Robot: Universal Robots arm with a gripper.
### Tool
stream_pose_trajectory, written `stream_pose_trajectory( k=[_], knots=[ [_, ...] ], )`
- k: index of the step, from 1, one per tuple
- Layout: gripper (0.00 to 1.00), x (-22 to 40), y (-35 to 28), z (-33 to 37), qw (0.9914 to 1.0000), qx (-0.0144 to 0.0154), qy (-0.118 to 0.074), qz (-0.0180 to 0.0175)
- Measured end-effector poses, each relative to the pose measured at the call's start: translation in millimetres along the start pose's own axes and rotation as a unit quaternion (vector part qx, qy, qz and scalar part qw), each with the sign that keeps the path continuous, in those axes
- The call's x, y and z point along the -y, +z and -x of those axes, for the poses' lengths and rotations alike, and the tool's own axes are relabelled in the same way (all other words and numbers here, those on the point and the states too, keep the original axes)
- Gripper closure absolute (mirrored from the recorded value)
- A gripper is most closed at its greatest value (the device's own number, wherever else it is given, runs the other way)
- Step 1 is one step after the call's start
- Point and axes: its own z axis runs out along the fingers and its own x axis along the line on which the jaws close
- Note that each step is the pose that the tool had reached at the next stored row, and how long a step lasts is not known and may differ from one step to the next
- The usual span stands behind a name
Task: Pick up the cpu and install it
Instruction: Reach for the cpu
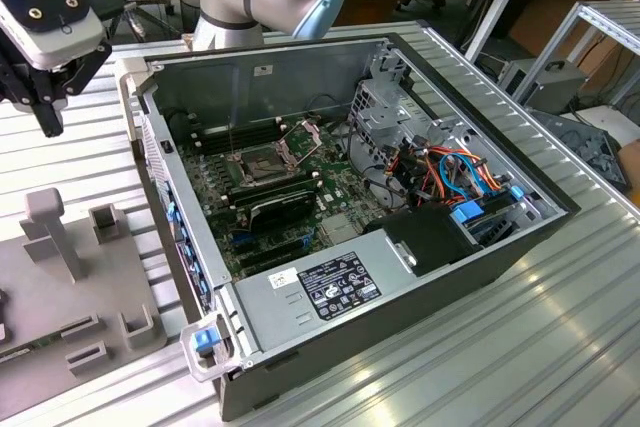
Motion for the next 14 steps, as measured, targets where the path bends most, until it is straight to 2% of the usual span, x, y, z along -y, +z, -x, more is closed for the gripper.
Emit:
stream_pose_trajectory(
  k=[5,7,13,14],
  knots=[
    [0.89,0.9,0.6,-11.3,1.00000,0.0000,0.000,0.0000],
    [0.89,1.4,0.9,-18.4,1.00000,0.0000,0.000,0.0000],
    [0.89,2.6,1.7,-33.2,1.00000,0.0000,0.000,0.0000],
    [0.89,3.1,2.0,-39.5,1.00000,0.0000,0.000,0.0000]
  ],
)
